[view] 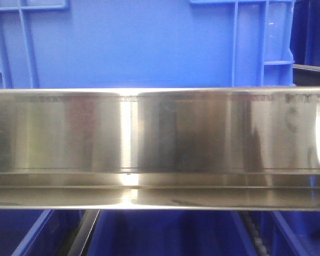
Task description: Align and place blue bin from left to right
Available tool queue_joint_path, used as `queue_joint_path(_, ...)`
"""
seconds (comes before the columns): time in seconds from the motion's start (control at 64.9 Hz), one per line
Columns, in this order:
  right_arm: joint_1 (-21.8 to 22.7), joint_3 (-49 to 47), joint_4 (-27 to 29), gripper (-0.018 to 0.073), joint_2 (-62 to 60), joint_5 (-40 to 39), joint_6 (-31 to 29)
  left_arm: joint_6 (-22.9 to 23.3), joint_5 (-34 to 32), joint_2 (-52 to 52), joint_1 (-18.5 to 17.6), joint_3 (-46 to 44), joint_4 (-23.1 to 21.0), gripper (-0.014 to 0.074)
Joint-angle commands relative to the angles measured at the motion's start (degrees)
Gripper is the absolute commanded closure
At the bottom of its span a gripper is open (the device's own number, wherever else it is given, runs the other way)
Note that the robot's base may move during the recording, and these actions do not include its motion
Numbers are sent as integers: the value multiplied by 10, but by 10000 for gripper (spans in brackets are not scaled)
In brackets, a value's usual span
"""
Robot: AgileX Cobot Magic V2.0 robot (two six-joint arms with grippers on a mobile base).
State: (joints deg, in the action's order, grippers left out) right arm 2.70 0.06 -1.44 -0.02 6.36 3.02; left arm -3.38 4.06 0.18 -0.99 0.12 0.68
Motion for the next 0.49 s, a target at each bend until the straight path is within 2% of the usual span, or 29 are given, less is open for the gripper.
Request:
queue_joint_path(0.0,1,-1,1,627,0,-4,-1,-1,-10,-2,-3,-1,3,707)
queue_joint_path(0.478,1,-1,1,627,0,-13,-1,-1,-41,-2,-3,-1,-1,707)
